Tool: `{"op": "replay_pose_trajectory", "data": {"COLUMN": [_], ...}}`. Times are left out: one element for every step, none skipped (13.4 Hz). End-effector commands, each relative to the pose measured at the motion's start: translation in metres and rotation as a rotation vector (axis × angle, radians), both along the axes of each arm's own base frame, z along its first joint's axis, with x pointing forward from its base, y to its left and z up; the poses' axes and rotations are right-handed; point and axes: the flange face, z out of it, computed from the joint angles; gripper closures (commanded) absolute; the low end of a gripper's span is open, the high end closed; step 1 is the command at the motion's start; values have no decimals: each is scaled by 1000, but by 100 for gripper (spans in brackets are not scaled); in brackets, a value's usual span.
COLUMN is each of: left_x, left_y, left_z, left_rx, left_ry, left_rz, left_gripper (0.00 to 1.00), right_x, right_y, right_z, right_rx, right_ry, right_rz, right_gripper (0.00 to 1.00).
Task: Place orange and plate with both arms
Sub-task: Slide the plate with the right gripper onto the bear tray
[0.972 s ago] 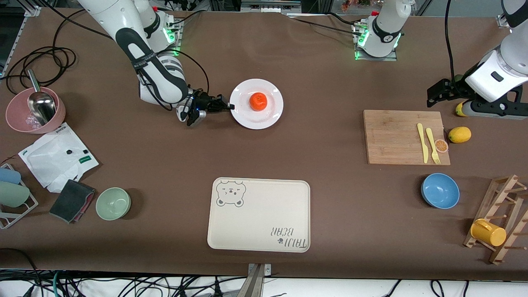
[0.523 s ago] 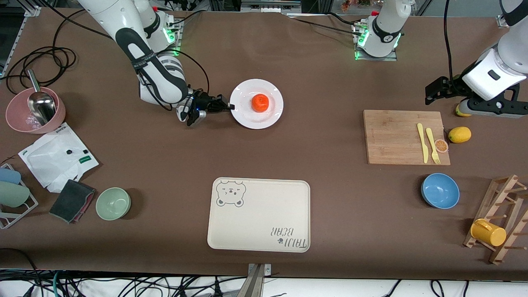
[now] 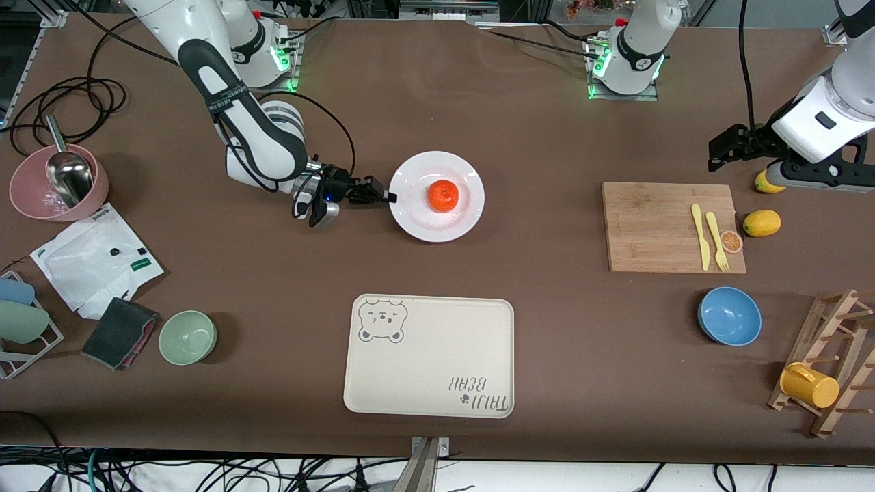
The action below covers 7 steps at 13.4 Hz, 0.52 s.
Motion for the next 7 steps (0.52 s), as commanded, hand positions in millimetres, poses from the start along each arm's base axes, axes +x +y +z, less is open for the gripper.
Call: {"op": "replay_pose_trajectory", "data": {"left_x": [-4,-4,-2,0,0,-1,-3], "left_y": [0,0,6,14,27,36,37], "left_z": [20,19,18,18,18,17,19], "left_rx": [-1,1,1,0,0,-1,0], "left_ry": [-14,-11,-10,-11,-11,-7,3], "left_rz": [-7,-7,5,17,42,59,64], "left_gripper": [0,0,0,0,0,0,0], "right_x": [45,69,93,120,140,163,177], "right_y": [7,9,8,4,5,-2,-4], "right_z": [9,10,9,8,8,10,-1], "right_rx": [58,73,86,97,102,110,111], "right_ry": [3,-16,-32,-51,-74,-102,-105], "right_rz": [-68,-75,-83,-94,-89,-102,-103], "right_gripper": [100,100,100,100,100,100,100]}}
